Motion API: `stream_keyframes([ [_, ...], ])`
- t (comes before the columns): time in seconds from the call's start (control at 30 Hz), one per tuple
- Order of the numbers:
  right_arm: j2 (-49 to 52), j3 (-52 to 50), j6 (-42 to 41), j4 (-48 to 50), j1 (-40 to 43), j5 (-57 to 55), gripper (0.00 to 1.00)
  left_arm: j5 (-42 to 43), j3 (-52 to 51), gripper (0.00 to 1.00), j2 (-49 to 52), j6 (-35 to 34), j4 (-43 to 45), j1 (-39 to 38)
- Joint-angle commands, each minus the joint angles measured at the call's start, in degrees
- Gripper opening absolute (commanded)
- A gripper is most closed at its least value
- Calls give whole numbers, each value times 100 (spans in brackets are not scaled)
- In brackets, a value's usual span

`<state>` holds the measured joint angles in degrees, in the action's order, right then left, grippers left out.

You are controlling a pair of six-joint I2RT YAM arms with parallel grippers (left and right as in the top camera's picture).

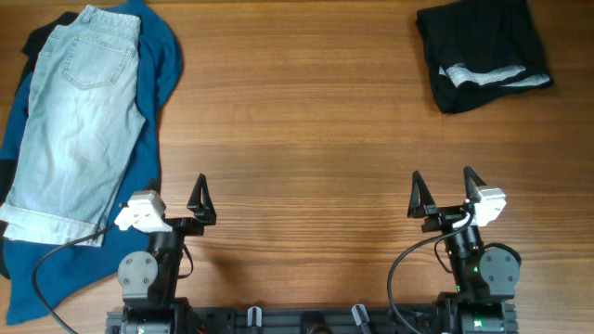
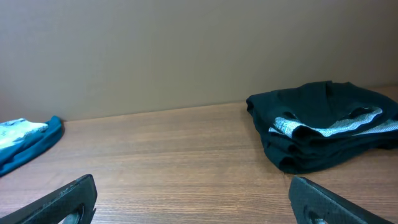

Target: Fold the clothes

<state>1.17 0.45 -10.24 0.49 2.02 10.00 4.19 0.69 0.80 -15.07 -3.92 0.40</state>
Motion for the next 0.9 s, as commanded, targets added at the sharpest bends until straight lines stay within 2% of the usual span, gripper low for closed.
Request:
stream_keyframes([
  [0.0, -37, -15, -42, 28, -24, -103, 100, 28, -33, 100, -52, 138, -20, 35],
  [0.87, -37, -15, -28, 87, -24, -103, 100, 28, -33, 100, -52, 136, -7, 35],
])
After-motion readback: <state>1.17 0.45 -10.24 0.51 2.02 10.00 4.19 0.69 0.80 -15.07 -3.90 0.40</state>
